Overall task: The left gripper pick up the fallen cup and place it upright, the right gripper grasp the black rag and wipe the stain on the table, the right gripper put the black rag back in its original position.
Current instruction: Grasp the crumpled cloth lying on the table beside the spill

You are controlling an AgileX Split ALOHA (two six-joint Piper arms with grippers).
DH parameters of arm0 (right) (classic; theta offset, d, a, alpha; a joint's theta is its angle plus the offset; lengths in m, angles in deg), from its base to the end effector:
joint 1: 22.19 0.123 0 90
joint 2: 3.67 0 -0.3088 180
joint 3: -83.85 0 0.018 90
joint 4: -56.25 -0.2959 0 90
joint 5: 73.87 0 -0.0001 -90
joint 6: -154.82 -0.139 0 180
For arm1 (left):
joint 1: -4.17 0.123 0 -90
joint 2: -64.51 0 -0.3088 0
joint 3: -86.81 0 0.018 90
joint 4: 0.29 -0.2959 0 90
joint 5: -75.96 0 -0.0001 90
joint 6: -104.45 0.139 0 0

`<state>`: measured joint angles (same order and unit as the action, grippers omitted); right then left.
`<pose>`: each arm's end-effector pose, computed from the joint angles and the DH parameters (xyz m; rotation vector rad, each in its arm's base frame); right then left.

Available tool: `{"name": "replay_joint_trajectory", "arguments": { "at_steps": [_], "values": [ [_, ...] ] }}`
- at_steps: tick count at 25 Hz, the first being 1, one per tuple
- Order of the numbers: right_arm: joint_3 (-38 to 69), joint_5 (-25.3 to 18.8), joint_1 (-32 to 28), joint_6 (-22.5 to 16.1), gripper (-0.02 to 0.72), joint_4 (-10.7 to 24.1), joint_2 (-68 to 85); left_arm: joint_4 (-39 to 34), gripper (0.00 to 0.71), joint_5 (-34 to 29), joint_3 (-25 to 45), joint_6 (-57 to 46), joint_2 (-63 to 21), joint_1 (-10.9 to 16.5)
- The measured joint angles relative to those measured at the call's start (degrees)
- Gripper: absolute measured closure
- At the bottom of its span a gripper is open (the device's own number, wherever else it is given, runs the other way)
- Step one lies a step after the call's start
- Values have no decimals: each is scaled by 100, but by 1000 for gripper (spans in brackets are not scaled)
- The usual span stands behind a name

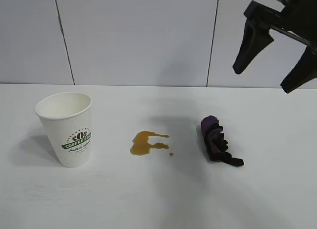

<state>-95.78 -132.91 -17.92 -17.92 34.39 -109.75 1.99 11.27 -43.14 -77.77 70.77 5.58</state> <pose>0.4071 0.0749 0.2268 -0.0640 2.8403 0.4953 0.0484 -0.0038 0.2642 -0.0634 2.1107 -0.0566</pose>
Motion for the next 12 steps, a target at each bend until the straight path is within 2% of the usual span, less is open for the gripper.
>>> {"name": "replay_joint_trajectory", "arguments": {
  "at_steps": [5, 8, 12],
  "values": [
    [-434, -93, 279, -103, 75, 297, -681, 0, 16, 0, 0, 0, 0, 0],
    [-535, -89, 652, -272, 75, 747, -1072, 0, 16, 0, 0, 0, 0, 0],
    [-545, 207, 986, -549, 75, 1074, -1456, 0, 16, 0, 0, 0, 0, 0]
  ]
}}
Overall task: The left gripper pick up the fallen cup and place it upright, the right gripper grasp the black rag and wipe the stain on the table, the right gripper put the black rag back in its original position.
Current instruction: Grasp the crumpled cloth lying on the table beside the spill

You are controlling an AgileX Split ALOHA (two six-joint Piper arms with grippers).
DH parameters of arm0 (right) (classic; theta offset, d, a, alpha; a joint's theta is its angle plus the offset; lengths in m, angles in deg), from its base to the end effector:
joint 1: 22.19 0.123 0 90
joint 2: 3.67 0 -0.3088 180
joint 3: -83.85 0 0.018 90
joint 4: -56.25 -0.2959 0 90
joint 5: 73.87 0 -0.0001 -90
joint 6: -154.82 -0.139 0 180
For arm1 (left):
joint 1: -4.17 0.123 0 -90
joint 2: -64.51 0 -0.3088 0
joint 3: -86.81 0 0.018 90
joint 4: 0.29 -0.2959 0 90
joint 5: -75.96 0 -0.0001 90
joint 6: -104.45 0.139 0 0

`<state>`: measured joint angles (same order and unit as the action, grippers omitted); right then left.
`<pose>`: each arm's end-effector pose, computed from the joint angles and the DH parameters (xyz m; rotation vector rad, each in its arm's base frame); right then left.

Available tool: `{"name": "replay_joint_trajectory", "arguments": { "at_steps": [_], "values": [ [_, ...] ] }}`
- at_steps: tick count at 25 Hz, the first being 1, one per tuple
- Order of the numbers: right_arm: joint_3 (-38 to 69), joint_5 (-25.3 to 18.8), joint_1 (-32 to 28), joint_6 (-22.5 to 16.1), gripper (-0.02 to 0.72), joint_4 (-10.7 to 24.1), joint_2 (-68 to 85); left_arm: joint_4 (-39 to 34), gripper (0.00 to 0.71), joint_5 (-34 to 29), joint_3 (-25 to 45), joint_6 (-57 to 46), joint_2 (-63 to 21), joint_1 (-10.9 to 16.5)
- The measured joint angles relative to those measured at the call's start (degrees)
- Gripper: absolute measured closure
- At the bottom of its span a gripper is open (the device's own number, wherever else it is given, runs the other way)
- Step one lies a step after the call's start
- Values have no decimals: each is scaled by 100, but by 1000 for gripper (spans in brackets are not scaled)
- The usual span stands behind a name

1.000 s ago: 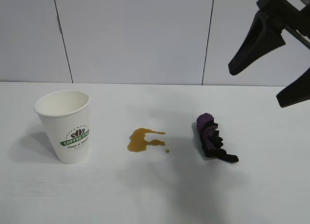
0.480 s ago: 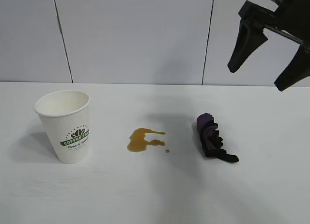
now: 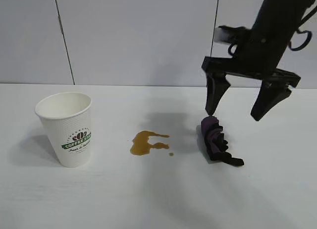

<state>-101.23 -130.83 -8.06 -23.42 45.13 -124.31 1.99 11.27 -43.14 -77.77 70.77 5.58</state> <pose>0.4319 0.1319 0.1414 -0.2741 3.0056 0.2762 0.0484 -0.0038 0.2642 -0.0634 2.1107 -0.0566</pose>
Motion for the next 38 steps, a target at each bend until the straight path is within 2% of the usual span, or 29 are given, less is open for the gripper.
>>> {"name": "replay_joint_trajectory", "arguments": {
  "at_steps": [3, 6, 9, 23, 24, 26, 27, 29, 30, 33, 38],
  "values": [
    [-7, 292, 83, -61, 83, 25, -194, 0, 16, 0, 0, 0, 0, 0],
    [-12, 532, 91, -119, 136, 65, -388, 0, 16, 0, 0, 0, 0, 0],
    [-12, 667, 91, -137, 157, 91, -554, 0, 16, 0, 0, 0, 0, 0],
    [-14, 1065, 91, -176, 166, 105, -926, 0, 16, 0, 0, 0, 0, 0],
    [-14, 1065, 91, -176, 190, 105, -947, 0, 16, 0, 0, 0, 0, 0],
    [-14, 1074, 91, -176, 296, 105, -973, 0, 16, 0, 0, 0, 0, 0],
    [-14, 1075, 91, -176, 365, 105, -973, 0, 16, 0, 0, 0, 0, 0],
    [-19, 1088, 91, -176, 550, 105, -985, 0, 16, 0, 0, 0, 0, 0],
    [-27, 1079, 91, -176, 590, 105, -985, 0, 16, 0, 0, 0, 0, 0],
    [-231, 889, 91, -176, 597, 107, -987, 0, 16, 0, 0, 0, 0, 0],
    [-1030, 119, 91, -176, 597, 93, -987, 0, 16, 0, 0, 0, 0, 0]
  ]
}}
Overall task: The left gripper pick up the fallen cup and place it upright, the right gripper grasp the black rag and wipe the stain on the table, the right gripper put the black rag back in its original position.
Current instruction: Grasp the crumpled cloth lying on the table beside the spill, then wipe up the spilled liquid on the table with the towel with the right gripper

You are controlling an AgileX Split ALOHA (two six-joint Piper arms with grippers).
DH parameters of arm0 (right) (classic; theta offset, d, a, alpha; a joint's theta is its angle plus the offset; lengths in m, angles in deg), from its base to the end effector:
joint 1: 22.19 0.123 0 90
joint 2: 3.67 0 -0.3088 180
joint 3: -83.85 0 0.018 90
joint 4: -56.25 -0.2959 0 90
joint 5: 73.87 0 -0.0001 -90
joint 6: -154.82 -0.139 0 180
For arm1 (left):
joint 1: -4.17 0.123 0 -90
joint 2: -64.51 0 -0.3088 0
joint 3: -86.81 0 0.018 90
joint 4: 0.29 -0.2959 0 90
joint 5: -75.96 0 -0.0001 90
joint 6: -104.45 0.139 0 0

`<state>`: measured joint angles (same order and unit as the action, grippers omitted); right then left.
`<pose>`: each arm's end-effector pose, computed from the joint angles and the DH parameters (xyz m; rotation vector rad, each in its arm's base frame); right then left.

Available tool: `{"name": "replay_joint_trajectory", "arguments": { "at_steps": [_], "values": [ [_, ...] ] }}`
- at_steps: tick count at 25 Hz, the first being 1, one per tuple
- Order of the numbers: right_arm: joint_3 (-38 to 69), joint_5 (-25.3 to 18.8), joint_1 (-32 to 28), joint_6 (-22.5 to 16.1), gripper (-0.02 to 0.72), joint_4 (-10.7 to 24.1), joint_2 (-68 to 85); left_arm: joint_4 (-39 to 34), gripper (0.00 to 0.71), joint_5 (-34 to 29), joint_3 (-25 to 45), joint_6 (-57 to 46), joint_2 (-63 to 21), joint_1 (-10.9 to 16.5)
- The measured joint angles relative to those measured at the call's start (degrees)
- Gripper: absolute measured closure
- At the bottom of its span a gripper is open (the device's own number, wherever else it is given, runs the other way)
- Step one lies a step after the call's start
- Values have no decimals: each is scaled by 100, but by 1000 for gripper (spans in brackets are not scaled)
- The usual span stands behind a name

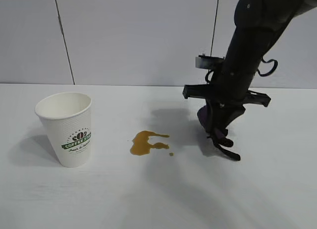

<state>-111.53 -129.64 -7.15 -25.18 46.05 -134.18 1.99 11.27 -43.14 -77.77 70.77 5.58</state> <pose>0.4764 0.1491 0.1128 -0.2600 2.9823 0.2618 0.0484 -0.0038 0.2642 -0.0634 2.1107 -0.0566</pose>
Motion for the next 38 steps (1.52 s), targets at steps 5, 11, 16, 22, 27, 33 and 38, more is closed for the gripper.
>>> {"name": "replay_joint_trajectory", "arguments": {
  "at_steps": [5, 11, 16, 22, 27, 33, 38],
  "values": [
    [-467, -423, 51, 0, 597, -372, 0, 0, 16, 0, 0, 0, 0, 0],
    [-485, -212, 761, 0, 597, -476, 0, 0, 16, 0, 0, 0, 0, 0],
    [-485, 54, 1464, -86, 597, -554, 0, 0, 16, 0, 0, 0, 0, 0],
    [-485, 444, 1902, -351, 597, -559, -30, 0, 16, 0, 0, 0, 0, 0],
    [-485, 764, 1988, -528, 597, -566, -261, 0, 16, 0, 0, 0, 0, 0],
    [-485, 969, 1988, -597, 597, -417, -490, 0, 16, 0, 0, 0, 0, 0],
    [-485, 1283, 1988, -596, 597, -399, -517, 0, 16, 0, 0, 0, 0, 0]
  ]
}}
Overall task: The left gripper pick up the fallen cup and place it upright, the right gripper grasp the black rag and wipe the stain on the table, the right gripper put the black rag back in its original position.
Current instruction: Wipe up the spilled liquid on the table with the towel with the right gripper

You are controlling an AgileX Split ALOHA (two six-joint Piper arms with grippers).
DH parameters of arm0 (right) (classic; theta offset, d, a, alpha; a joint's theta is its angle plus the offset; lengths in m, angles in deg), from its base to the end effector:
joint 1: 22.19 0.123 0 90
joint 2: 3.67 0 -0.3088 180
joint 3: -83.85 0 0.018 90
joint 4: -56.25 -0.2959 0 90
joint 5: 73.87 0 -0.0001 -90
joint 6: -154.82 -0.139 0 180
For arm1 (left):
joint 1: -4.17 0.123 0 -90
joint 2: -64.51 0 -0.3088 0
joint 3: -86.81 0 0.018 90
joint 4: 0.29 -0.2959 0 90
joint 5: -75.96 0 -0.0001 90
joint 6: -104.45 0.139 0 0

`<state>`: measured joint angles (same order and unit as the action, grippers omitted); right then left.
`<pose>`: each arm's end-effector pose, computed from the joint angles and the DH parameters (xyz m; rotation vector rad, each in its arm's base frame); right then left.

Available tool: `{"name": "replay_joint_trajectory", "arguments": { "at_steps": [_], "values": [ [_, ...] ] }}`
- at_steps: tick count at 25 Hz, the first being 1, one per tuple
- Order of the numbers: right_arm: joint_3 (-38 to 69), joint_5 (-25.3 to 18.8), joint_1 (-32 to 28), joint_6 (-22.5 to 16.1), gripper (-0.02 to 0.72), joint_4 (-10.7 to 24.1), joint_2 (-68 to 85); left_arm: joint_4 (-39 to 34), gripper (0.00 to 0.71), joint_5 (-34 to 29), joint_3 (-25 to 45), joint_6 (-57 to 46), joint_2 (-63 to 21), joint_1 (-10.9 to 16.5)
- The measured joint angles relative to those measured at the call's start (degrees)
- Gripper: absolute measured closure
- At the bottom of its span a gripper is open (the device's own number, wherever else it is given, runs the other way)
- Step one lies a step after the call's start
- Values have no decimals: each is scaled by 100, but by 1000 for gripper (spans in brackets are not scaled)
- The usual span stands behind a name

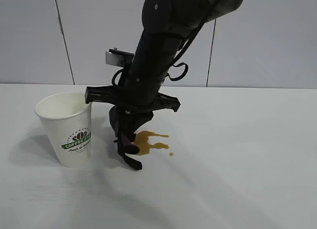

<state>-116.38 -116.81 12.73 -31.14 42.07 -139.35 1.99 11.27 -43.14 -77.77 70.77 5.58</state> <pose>0.4362 0.3328 0.1012 -0.5001 2.7802 0.4573 0.0484 -0.0038 0.2642 -0.0634 2.1107 -0.0566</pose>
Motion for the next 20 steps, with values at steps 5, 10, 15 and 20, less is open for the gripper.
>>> {"name": "replay_joint_trajectory", "arguments": {
  "at_steps": [5, 10, 15, 20],
  "values": [
    [0, 32, 0, 38, 597, 53, -100, 0, 16, 0, 0, 0, 0, 0],
    [0, 6, 0, 126, 597, 69, -102, 0, 16, 0, 0, 0, 0, 0],
    [0, -16, 0, 267, 597, 105, -102, 0, 16, 0, 0, 0, 0, 0],
    [0, -43, 0, 473, 597, 273, -102, 0, 16, 0, 0, 0, 0, 0]
  ]
}}
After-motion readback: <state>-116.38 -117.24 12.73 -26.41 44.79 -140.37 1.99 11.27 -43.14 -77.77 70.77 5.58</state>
